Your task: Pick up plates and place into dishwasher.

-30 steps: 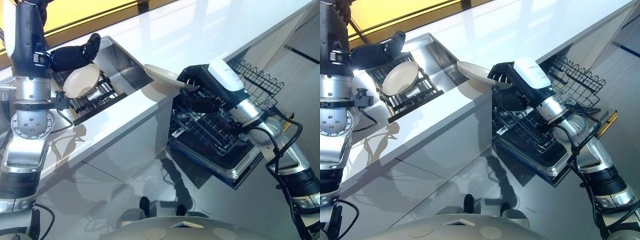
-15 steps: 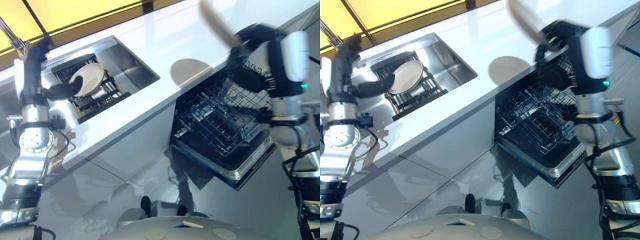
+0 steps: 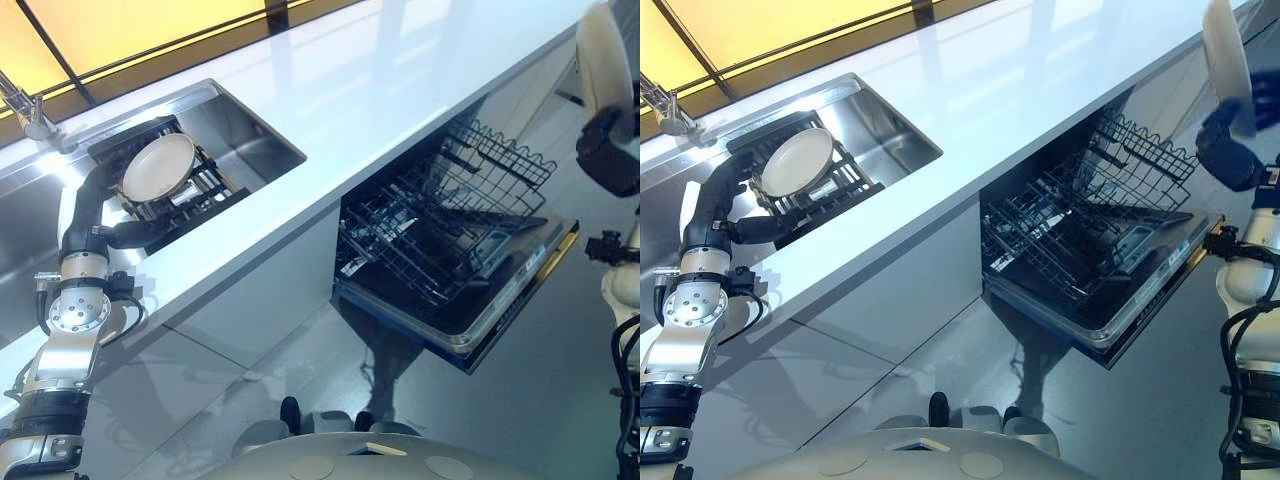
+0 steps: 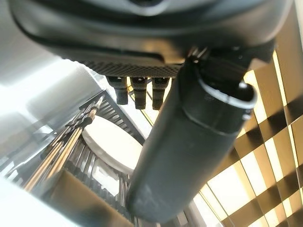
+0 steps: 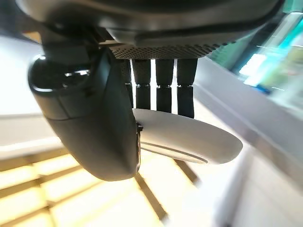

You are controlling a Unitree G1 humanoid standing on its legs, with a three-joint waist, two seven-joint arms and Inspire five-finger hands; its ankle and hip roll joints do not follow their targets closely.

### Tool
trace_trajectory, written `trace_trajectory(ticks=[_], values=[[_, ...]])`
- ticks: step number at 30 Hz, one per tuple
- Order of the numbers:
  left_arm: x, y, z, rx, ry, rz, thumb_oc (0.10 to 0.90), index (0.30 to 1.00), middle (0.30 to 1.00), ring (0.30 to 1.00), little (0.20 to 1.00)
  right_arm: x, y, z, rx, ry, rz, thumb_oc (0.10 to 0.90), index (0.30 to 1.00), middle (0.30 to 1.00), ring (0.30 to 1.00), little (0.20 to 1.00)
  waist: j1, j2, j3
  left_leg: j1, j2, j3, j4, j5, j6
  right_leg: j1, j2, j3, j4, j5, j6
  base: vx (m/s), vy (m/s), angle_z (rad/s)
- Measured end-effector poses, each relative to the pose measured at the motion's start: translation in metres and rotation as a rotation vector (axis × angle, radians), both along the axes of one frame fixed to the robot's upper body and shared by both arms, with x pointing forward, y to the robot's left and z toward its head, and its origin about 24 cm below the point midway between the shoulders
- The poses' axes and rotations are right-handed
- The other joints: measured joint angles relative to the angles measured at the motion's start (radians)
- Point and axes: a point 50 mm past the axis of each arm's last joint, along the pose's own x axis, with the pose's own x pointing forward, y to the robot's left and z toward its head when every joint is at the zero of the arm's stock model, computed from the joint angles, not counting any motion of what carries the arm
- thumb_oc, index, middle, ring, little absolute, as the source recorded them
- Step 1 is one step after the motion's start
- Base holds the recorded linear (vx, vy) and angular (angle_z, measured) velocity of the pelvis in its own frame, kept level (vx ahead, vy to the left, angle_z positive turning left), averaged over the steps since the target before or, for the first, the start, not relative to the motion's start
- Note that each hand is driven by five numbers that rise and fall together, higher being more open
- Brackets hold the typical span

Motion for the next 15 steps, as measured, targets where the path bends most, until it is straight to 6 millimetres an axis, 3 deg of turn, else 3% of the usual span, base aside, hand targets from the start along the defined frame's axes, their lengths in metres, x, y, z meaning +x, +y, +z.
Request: trace_trajectory(ticks=[8,12,15], values=[[0.002,0.001,-0.004,-0.027,0.014,-0.001,0.8,0.9,0.9,0.9,0.9,-0.002,-0.029,-0.042,0.07,0.303,-0.071,0.1,0.3,0.3,0.3,0.2,0.008,0.002,0.019,-0.014,-0.002,-0.035,0.0,0.005,0.002,0.0,-0.002,-0.033,0.0,-0.002,0.003,0.06,-0.081,0.1],[0.009,-0.001,0.005,-0.049,-0.026,-0.016,0.8,0.9,0.9,0.9,0.9,-0.004,-0.037,-0.053,0.115,0.38,-0.106,0.1,0.3,0.3,0.3,0.2,0.024,0.003,0.05,-0.029,-0.002,-0.055,0.001,0.014,0.0,-0.004,-0.001,-0.059,-0.001,-0.002,0.003,-0.01,-0.097,0.19],[0.017,-0.004,0.019,-0.044,-0.087,-0.046,0.8,0.9,0.9,0.9,0.9,0.006,-0.04,-0.052,0.15,0.398,-0.122,0.1,0.3,0.3,0.3,0.2,0.039,0.009,0.087,-0.061,-0.002,-0.072,0.001,0.027,-0.003,-0.032,0.003,-0.077,0.007,-0.002,0.002,-0.14,-0.084,0.18]])
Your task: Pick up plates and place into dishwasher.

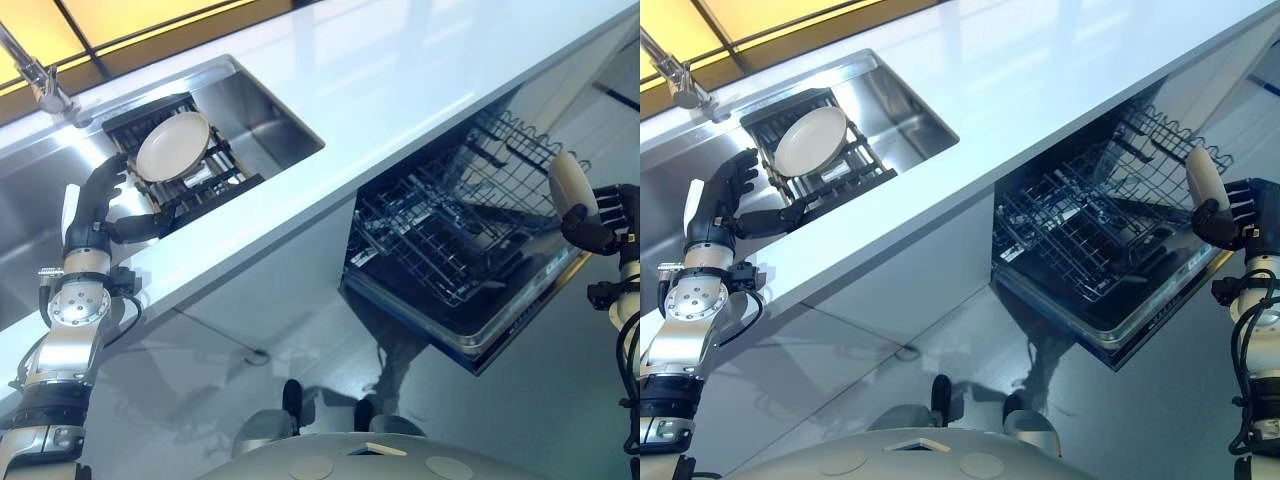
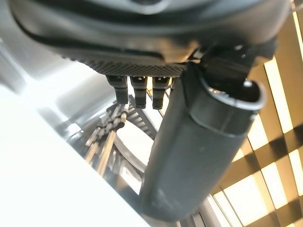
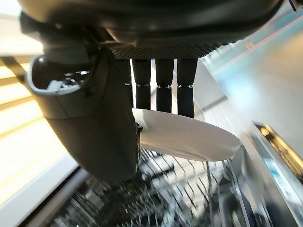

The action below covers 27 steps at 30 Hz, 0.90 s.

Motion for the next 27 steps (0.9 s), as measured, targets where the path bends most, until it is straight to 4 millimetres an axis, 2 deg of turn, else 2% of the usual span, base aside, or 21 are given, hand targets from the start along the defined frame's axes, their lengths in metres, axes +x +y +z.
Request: trace_trajectory(ticks=[2,6,9,12,16,22,27], values=[[0.005,-0.003,0.01,0.015,-0.036,-0.024,0.8,0.9,0.9,0.9,0.9,0.007,0.001,0.006,-0.001,-0.007,0.003,0.1,0.3,0.3,0.3,0.2,0.007,0.007,0.018,-0.026,0.001,-0.011,0.003,0.008,-0.001,-0.024,0.003,-0.01,0.009,0.0,0.0,-0.17,-0.071,0.2],[0.021,-0.012,0.043,0.054,-0.16,-0.077,0.8,0.9,0.9,0.9,0.9,0.036,0.008,0.034,-0.025,-0.07,0.021,0.1,0.3,0.3,0.3,0.2,0.033,0.029,0.103,-0.1,0.004,-0.033,0.051,0.01,-0.005,-0.078,0.008,-0.033,0.038,0.001,-0.002,-0.13,-0.062,0.16],[0.027,-0.017,0.063,0.061,-0.231,-0.098,0.8,0.9,0.9,0.9,0.9,0.053,0.018,0.049,-0.045,-0.102,0.044,0.1,0.3,0.3,0.3,0.2,0.07,0.037,0.133,-0.151,0.006,-0.039,0.074,0.012,-0.007,-0.119,0.011,-0.04,0.051,0.002,-0.005,-0.13,-0.075,0.11],[0.027,-0.018,0.083,0.093,-0.293,-0.108,0.8,0.9,0.9,0.9,0.9,0.064,0.024,0.063,-0.067,-0.126,0.065,0.1,0.3,0.3,0.3,0.2,0.095,0.04,0.18,-0.167,0.004,-0.041,0.085,0.012,-0.007,-0.129,0.01,-0.058,0.063,0.0,-0.008,-0.08,-0.057,0.13],[0.025,-0.022,0.103,0.131,-0.372,-0.126,0.8,0.9,0.9,0.9,0.9,0.069,0.021,0.083,-0.087,-0.158,0.063,0.1,0.3,0.3,0.3,0.2,0.125,0.038,0.195,-0.219,0.002,-0.055,0.102,0.013,-0.007,-0.175,0.009,-0.068,0.083,-0.004,-0.012,-0.04,-0.035,0.12],[0.024,-0.023,0.112,0.149,-0.398,-0.136,0.8,0.9,0.9,0.9,0.9,0.077,0.024,0.099,-0.075,-0.124,0.114,0.1,0.3,0.3,0.3,0.2,0.138,0.028,0.208,-0.221,-0.001,-0.064,0.102,0.015,-0.004,-0.182,0.006,-0.083,0.102,-0.014,-0.006,-0.02,-0.019,0.06],[0.024,-0.023,0.117,0.162,-0.409,-0.141,0.8,0.9,0.9,0.9,0.9,0.073,0.007,0.096,-0.077,0.053,0.06,0.1,0.3,0.3,0.3,0.2,0.139,0.016,0.216,-0.221,0.0,-0.071,0.102,0.017,-0.004,-0.185,0.004,-0.088,0.117,-0.022,-0.007,0.0,-0.011,0.05]])
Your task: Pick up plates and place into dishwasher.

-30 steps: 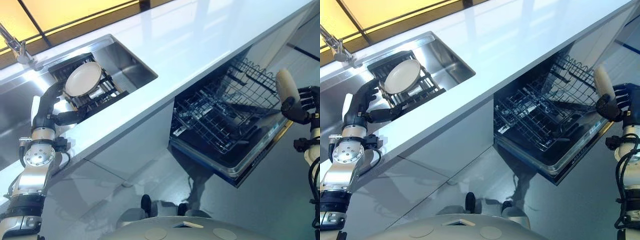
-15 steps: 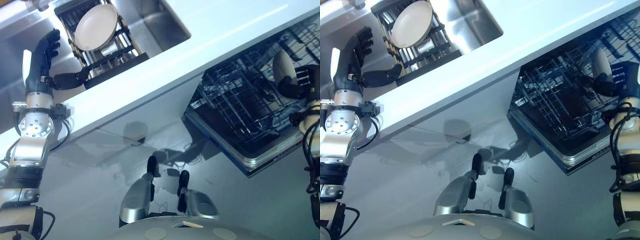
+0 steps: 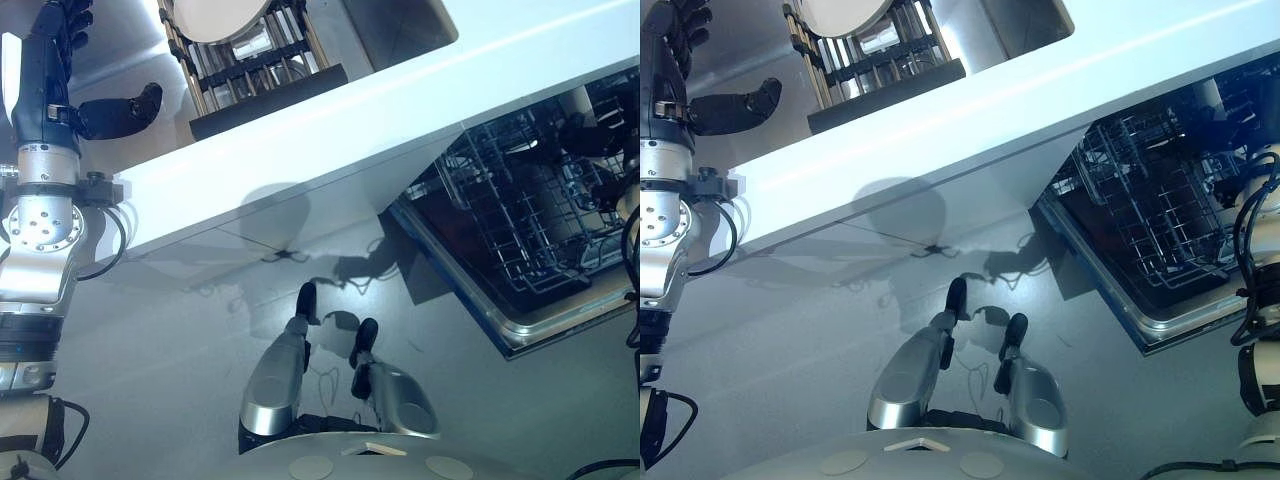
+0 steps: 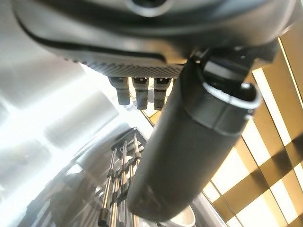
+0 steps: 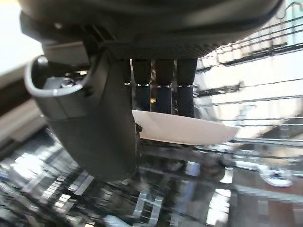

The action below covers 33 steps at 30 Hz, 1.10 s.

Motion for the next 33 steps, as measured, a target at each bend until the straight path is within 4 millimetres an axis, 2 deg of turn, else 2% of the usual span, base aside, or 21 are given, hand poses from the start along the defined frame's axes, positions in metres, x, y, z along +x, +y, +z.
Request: trace_trajectory(ticks=[6,11,12,13,14,15,25,29,33], values=[[-0.002,0.003,0.006,0.013,-0.006,0.001,0.8,0.9,0.9,0.9,0.9,-0.016,-0.03,-0.014,0.02,0.188,-0.155,0.1,0.3,0.3,0.3,0.2,-0.001,-0.013,0.008,0.001,0.0,0.005,0.0,0.003,0.002,-0.007,-0.002,0.005,0.014,-0.001,0.001,0.0,-0.005,-0.02],[-0.002,0.005,0.008,0.031,0.004,0.004,0.8,0.9,0.9,0.9,0.9,-0.019,-0.034,-0.012,-0.001,0.221,-0.153,0.105,0.305,0.305,0.305,0.205,-0.003,-0.021,0.012,0.005,0.002,0.015,0.0,0.007,0.002,-0.007,-0.001,0.02,0.016,0.0,0.001,0.0,-0.015,-0.06],[-0.003,0.005,0.008,0.035,0.006,0.001,0.8,0.9,0.9,0.9,0.9,-0.02,-0.035,-0.012,-0.002,0.224,-0.157,0.35,0.514,0.514,0.514,0.45,-0.002,-0.023,0.013,0.007,0.002,0.015,0.0,0.007,0.002,-0.007,-0.001,0.022,0.016,0.0,0.001,0.0,0.0,0.0],[-0.003,0.005,0.008,0.038,0.007,-0.001,0.8,0.9,0.9,0.9,0.9,-0.02,-0.035,-0.013,-0.004,0.227,-0.158,0.545,0.681,0.681,0.681,0.645,-0.002,-0.024,0.013,0.008,0.002,0.015,0.0,0.007,0.002,-0.006,-0.001,0.022,0.016,0.0,0.001,0.0,0.0,0.0],[-0.003,0.005,0.008,0.04,0.009,-0.001,0.8,0.9,0.9,0.9,0.9,-0.021,-0.035,-0.014,-0.005,0.228,-0.158,0.627,0.752,0.752,0.752,0.727,-0.001,-0.025,0.014,0.011,0.002,0.016,0.0,0.007,0.002,-0.004,-0.002,0.023,0.016,0.0,0.001,0.0,0.0,0.0],[-0.003,0.005,0.008,0.04,0.011,0.0,0.8,0.9,0.9,0.9,0.9,-0.021,-0.035,-0.015,-0.007,0.229,-0.157,0.8,0.9,0.9,0.9,0.9,-0.001,-0.026,0.014,0.014,0.002,0.018,-0.001,0.007,0.002,-0.002,-0.002,0.024,0.016,0.0,0.001,0.0,0.0,0.0],[-0.005,0.009,0.004,0.036,0.021,0.015,0.8,0.9,0.9,0.9,0.9,-0.032,-0.038,-0.037,-0.068,0.314,-0.169,0.8,0.9,0.9,0.9,0.9,-0.009,-0.033,0.019,0.031,0.003,0.04,-0.004,0.006,0.002,0.007,-0.007,0.037,0.016,0.001,0.0,0.0,0.001,-0.04],[-0.007,0.013,0.001,0.034,0.035,0.026,0.8,0.9,0.9,0.9,0.9,-0.031,-0.035,-0.032,-0.104,0.266,-0.18,0.8,0.9,0.9,0.9,0.9,-0.011,-0.034,0.019,0.041,0.003,0.048,-0.008,0.006,0.002,0.011,-0.006,0.048,0.016,0.002,-0.001,0.01,0.006,-0.07],[-0.007,0.012,0.001,0.037,0.039,0.022,0.8,0.9,0.9,0.9,0.9,-0.028,-0.031,-0.02,-0.14,0.181,-0.184,0.8,0.9,0.9,0.9,0.9,-0.012,-0.034,0.019,0.044,0.004,0.048,-0.009,0.006,0.002,0.013,-0.005,0.05,0.016,0.002,-0.001,0.0,0.0,0.0]])
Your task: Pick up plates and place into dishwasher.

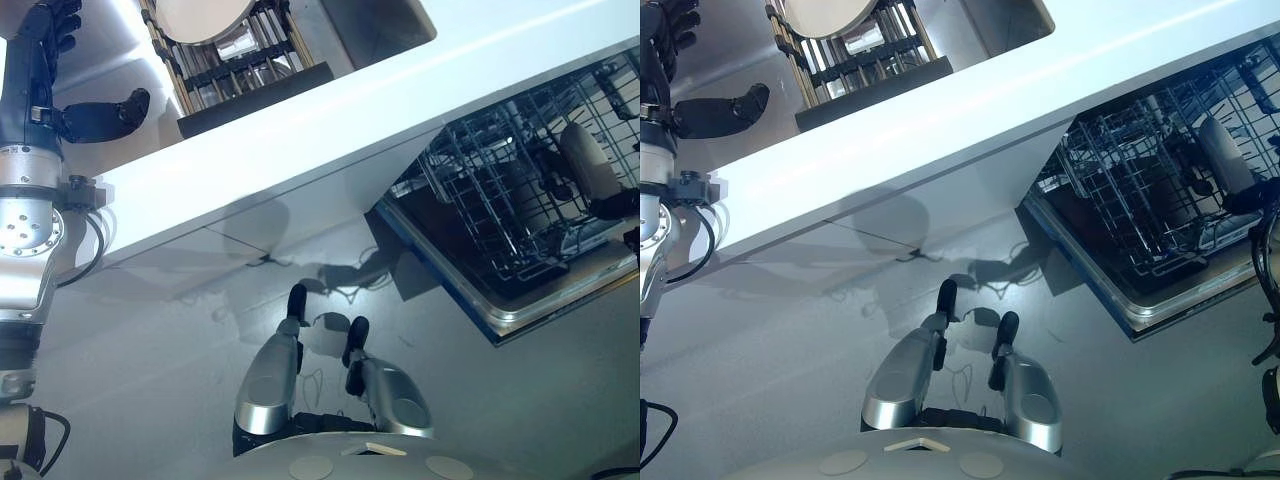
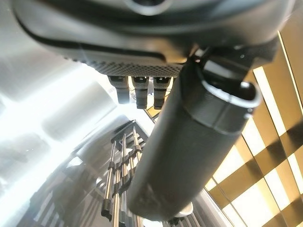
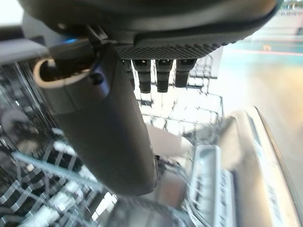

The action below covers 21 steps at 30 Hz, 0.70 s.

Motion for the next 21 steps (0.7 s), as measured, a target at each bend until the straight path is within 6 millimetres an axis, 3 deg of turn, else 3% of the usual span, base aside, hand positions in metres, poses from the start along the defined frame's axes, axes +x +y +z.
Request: trace_trajectory(ticks=[10,16,21], values=[[-0.003,0.003,-0.009,-0.014,0.026,0.005,0.8,0.9,0.9,0.9,0.9,0.0,0.018,0.013,-0.045,-0.167,0.084,0.8,0.9,0.9,0.9,0.9,-0.005,-0.005,0.003,0.039,-0.001,0.011,-0.015,-0.003,0.004,0.029,-0.004,0.01,-0.008,0.0,0.0,0.01,0.036,-0.03],[-0.009,0.009,-0.022,-0.02,0.057,0.053,0.8,0.9,0.9,0.9,0.9,-0.006,0.055,0.02,0.025,-0.394,0.291,0.8,0.9,0.9,0.9,0.9,-0.026,-0.003,0.001,0.083,-0.002,0.025,-0.033,-0.005,0.007,0.061,-0.005,0.027,-0.015,0.0,0.0,0.03,0.087,-0.07],[-0.01,0.007,-0.028,-0.001,0.081,0.066,0.8,0.9,0.9,0.9,0.9,-0.017,0.092,0.005,0.178,-0.566,0.466,0.8,0.9,0.9,0.9,0.9,-0.051,0.0,-0.004,0.102,-0.002,0.03,-0.037,-0.008,0.009,0.078,-0.007,0.031,-0.019,0.0,0.001,0.03,0.118,-0.03]])
